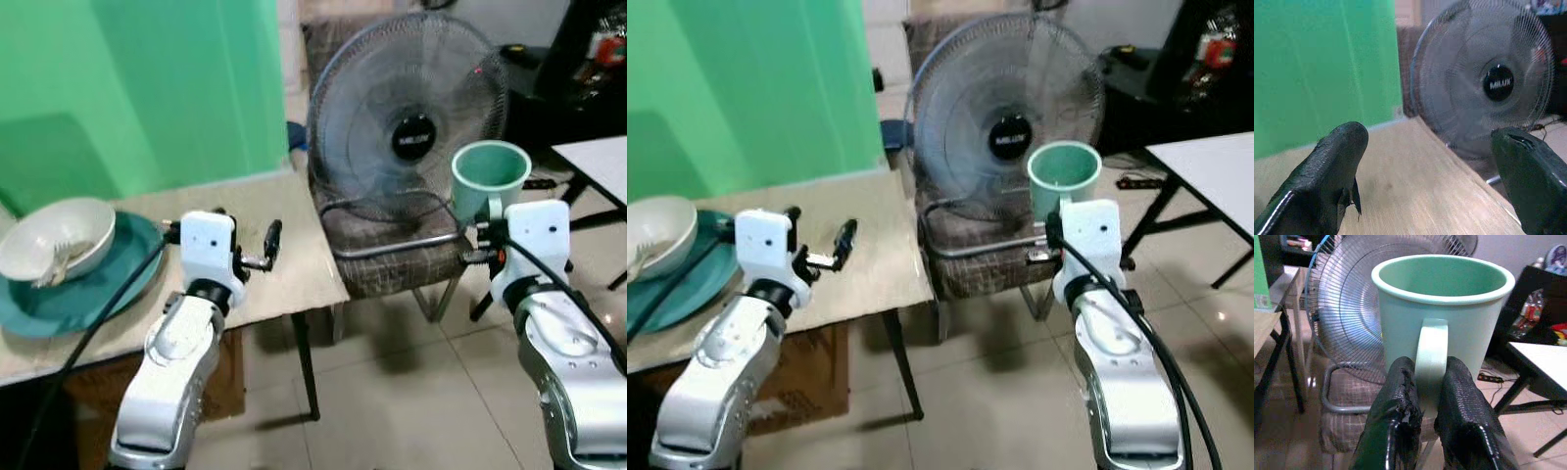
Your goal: Setting the table
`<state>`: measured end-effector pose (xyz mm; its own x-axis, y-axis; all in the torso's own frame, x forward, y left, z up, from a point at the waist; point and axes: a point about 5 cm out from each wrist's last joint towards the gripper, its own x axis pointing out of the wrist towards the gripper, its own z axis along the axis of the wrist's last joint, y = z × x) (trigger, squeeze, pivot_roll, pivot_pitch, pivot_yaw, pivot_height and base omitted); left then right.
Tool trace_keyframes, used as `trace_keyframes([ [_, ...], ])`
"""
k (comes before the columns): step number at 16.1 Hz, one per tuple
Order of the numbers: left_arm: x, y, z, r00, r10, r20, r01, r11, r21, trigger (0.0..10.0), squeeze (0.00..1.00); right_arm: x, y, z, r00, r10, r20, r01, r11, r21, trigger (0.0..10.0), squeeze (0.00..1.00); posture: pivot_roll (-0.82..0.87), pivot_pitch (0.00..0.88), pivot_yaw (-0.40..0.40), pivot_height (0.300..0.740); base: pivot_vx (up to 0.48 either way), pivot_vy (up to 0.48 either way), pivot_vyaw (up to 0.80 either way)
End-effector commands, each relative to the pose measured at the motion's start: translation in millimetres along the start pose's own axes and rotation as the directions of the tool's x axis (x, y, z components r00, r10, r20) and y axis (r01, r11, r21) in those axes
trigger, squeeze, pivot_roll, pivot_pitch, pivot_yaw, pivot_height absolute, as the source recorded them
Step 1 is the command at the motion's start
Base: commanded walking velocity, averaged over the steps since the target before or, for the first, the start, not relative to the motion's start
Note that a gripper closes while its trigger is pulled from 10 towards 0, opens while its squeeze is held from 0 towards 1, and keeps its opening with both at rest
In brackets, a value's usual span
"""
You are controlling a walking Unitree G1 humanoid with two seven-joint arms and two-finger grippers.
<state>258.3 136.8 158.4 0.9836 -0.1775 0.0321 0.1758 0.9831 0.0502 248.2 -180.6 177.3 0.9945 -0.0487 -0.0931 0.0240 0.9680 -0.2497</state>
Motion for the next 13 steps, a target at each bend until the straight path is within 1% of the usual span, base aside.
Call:
trace_keyframes([
  [1,-0.3,2.7,-1.8,1.0,0.011,-0.008,-0.011,1.0,0.009,10.0,0.81,-1.7,1.4,2.8,1.0,0.007,0.009,-0.007,1.0,-0.008,10.0,0.0,-0.11,0.0,0.029,0.74,0.0,-0.285,-0.8],
  [3,1.5,-0.4,-1.6,1.0,-0.012,-0.005,0.012,1.0,0.014,10.0,0.81,-3.3,-1.0,1.9,1.0,-0.01,0.001,0.01,1.0,-0.005,10.0,0.0,-0.11,0.0,0.039,0.74,0.0,-0.321,-0.8],
  [7,3.5,-1.6,-1.0,0.999,-0.032,-0.001,0.032,0.999,0.021,10.0,0.81,-4.6,-1.6,1.6,1.0,-0.023,-0.004,0.023,1.0,-0.003,10.0,0.0,-0.12,0.0,0.047,0.74,0.0,-0.333,-0.8],
  [13,7.1,-3.2,0.5,0.999,-0.046,0.008,0.046,0.999,0.029,10.0,0.8,-4.6,-3.9,2.5,0.999,-0.037,-0.004,0.037,0.999,-0.004,10.0,0.0,-0.13,0.0,0.054,0.74,0.0,-0.337,-0.8],
])
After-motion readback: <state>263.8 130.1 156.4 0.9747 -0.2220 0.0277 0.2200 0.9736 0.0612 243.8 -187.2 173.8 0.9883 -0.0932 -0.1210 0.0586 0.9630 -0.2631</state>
